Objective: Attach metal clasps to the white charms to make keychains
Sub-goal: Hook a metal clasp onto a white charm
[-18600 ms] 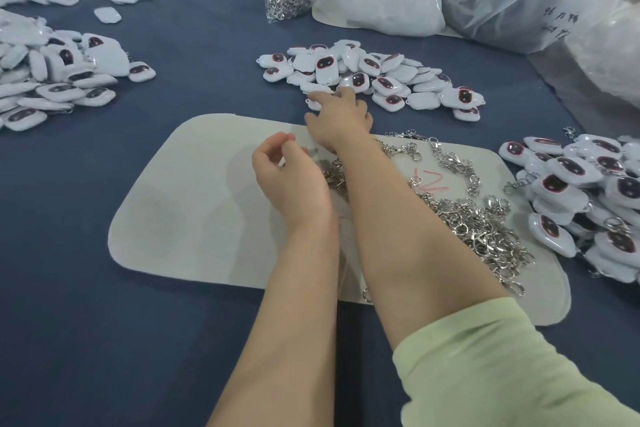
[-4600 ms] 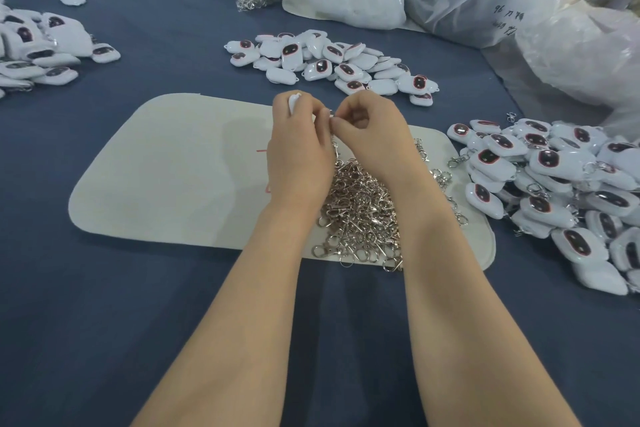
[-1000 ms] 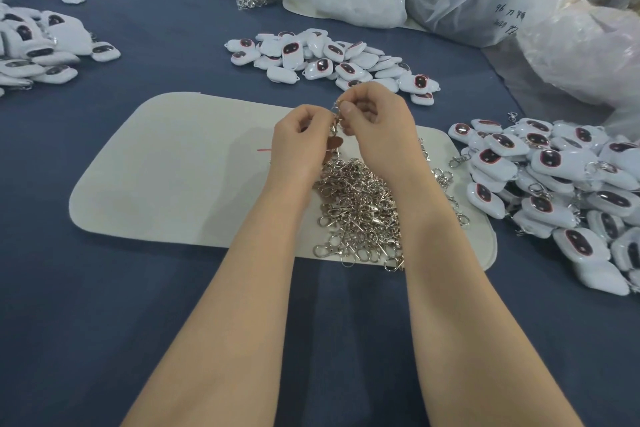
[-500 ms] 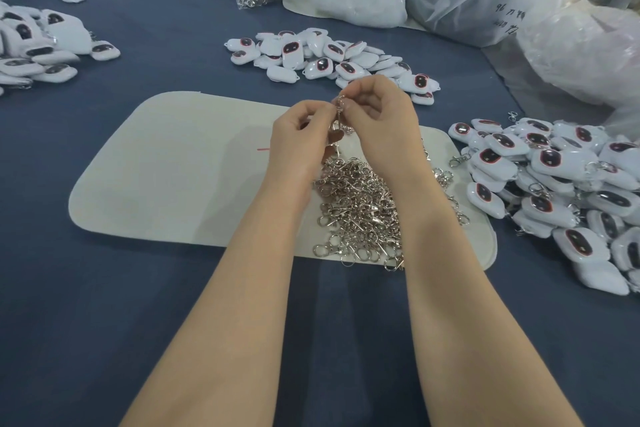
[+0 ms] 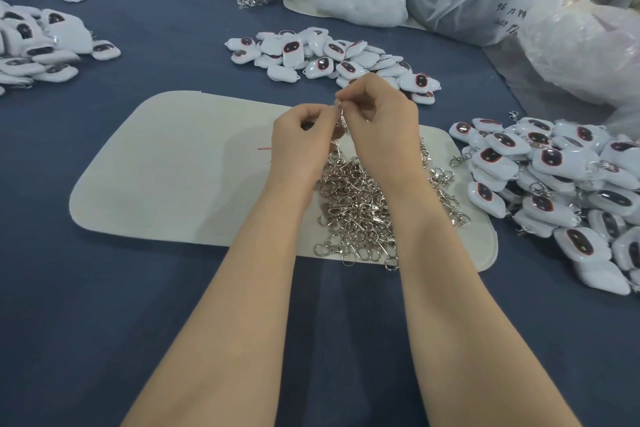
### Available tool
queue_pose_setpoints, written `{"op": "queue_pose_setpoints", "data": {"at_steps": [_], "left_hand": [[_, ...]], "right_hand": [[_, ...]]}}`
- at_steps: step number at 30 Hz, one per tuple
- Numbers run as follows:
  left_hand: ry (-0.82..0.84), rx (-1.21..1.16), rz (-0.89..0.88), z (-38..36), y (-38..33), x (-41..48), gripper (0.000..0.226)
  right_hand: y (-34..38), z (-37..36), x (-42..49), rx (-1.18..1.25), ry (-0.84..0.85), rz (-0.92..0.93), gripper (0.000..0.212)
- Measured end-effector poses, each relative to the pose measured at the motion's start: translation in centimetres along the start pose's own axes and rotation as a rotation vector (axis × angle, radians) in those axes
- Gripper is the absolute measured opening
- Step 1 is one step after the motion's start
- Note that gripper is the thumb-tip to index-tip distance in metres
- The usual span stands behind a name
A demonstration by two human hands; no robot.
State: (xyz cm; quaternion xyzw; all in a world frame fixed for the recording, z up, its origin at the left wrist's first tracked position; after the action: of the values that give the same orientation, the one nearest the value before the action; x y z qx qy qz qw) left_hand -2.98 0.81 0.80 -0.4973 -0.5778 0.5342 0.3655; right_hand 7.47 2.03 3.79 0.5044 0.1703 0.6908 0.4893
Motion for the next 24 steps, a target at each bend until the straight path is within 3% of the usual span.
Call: {"op": "queue_pose_setpoints", "data": {"at_steps": [5,11,17,24], "left_hand": [[-0.007,-0.1,0.069,0.3,0.0,0.1,0.018],[-0.127,0.121,-0.104,0.7,-0.3,0.5,0.014],[-0.189,0.41,-0.263,0.7,-0.4,0.4,0.014],[-0.142,0.537,-0.353,0.0,-0.5,-0.2,0.005]], "right_hand": [[0.2,-0.4,-0.1,-0.08,0.014,0.076,0.014],[-0.2,-0.9,-0.3,-0.096,0.047,0.042,0.018],[-1.5,-0.8,-0.1,0.294,0.134,-0.279,0.017],[-2.1,-0.4,0.0,0.422,0.028,-0.331,0.018]]}}
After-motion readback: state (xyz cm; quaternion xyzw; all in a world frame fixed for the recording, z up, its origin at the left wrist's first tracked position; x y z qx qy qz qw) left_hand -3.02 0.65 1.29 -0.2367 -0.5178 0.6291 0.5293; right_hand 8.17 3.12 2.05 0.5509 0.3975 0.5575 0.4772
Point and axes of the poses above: each hand's wrist, its own x-axis towards the middle knuckle, its own z-axis out of the back of the hand, y = z × x, the point moved 4 cm from there along x, towards the middle knuckle, and after that the axes turned 5 degrees about z, right-handed, at the moved point
